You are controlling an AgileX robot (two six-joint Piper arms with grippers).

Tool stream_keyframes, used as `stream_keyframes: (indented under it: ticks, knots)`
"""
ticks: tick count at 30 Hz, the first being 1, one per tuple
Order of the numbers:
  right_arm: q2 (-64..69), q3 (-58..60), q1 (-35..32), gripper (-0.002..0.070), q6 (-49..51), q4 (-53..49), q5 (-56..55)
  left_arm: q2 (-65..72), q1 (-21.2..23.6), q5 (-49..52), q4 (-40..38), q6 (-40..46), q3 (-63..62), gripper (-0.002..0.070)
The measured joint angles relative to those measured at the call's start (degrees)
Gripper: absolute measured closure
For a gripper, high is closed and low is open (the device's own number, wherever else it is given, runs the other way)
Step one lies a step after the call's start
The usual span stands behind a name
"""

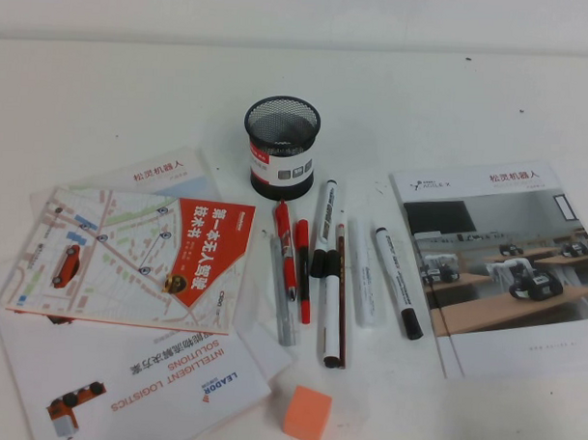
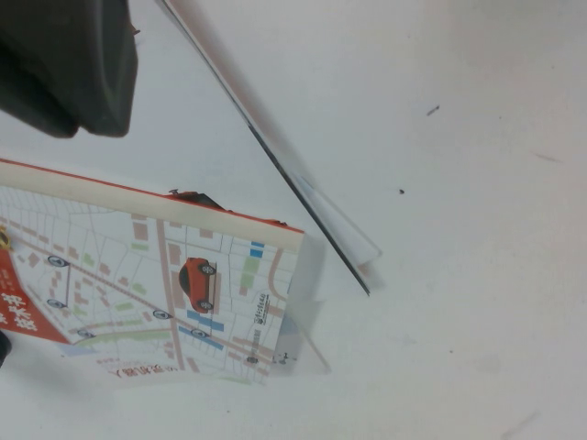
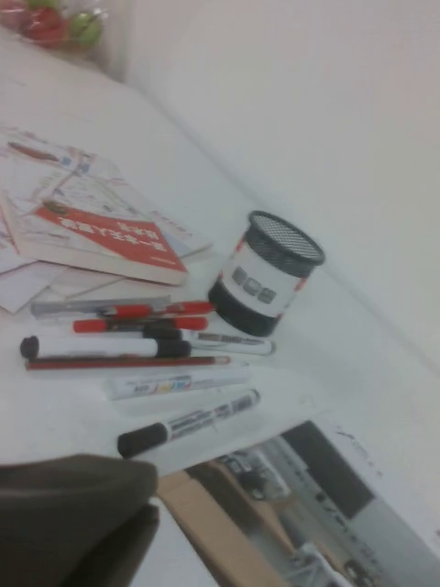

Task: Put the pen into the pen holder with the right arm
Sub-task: Pick up the pen on the table

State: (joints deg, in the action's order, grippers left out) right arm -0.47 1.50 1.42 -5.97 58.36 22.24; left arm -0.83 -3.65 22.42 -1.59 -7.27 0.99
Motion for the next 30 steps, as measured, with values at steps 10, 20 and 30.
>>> stream_keyframes:
  ticks: [10, 20, 30]
  knots:
    - [17.7, -20.6, 0.0, 0.0696, -0.9, -16.6, 18.0, 0.0, 0.0, 0.0, 0.0, 0.0, 0.0, 0.0678]
    - [49.1, -41.5, 0.2, 0.0696, -2.9, -26.3, 37.5, 0.0, 0.0, 0.0, 0.0, 0.0, 0.0, 0.0678]
    - [72.1, -59.3, 17.3, 0.0696, 10.4, -47.6, 40.9, 0.0, 0.0, 0.0, 0.0, 0.0, 0.0, 0.0678]
